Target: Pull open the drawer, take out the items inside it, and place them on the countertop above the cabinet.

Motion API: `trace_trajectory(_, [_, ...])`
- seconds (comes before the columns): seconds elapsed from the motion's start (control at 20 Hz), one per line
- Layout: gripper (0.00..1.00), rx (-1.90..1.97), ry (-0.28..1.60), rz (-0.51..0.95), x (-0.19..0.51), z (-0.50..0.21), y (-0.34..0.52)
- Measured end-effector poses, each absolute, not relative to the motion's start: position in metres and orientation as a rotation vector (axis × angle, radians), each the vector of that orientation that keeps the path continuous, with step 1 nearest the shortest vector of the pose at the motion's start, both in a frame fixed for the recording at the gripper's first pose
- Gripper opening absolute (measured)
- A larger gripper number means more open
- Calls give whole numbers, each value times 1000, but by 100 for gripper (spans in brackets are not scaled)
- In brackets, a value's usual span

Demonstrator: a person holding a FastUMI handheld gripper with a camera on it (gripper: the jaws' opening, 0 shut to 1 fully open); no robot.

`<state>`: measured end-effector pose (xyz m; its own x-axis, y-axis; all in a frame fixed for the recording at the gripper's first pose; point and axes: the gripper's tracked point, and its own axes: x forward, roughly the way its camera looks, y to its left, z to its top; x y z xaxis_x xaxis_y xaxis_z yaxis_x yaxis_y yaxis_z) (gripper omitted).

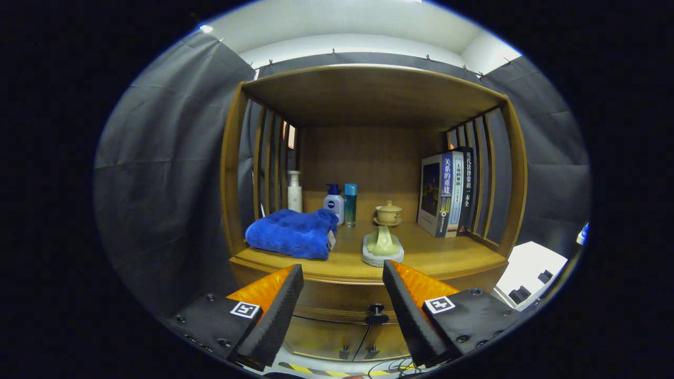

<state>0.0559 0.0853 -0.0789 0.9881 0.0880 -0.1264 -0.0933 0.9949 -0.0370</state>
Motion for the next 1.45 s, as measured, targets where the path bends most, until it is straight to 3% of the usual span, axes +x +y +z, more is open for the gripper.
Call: trace_trajectory(1.45, [97, -8, 48, 53, -9, -25, 59])
